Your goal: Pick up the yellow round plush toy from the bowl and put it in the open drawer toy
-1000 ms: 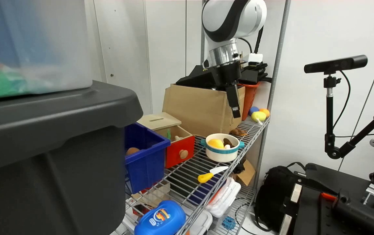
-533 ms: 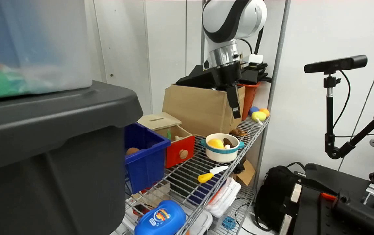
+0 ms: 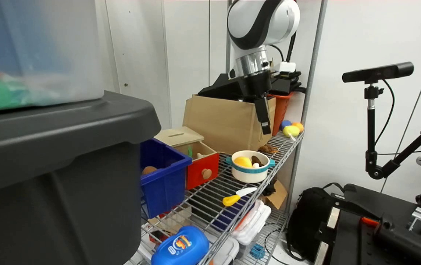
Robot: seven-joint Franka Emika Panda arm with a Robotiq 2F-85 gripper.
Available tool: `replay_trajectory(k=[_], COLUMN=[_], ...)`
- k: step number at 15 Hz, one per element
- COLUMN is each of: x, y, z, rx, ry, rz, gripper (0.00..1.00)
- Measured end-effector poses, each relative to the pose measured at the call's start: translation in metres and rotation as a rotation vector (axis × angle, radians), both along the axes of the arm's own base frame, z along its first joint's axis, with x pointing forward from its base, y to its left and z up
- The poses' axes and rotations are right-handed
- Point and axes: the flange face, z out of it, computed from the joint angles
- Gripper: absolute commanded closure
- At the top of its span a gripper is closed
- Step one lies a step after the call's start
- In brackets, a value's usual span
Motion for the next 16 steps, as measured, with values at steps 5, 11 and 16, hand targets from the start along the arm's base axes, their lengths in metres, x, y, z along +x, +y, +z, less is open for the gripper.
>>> replay_trajectory(k=[5, 11, 16], x=[0.0, 0.006, 0.011], y=[0.004, 0.005, 0.008], z=[-0.005, -0.014, -0.026], rx=[0.004, 0.005, 0.011], ry=[0.007, 0.01, 0.018], rz=[0.005, 0.009, 0.016], gripper=[0.0, 0.0, 0.0])
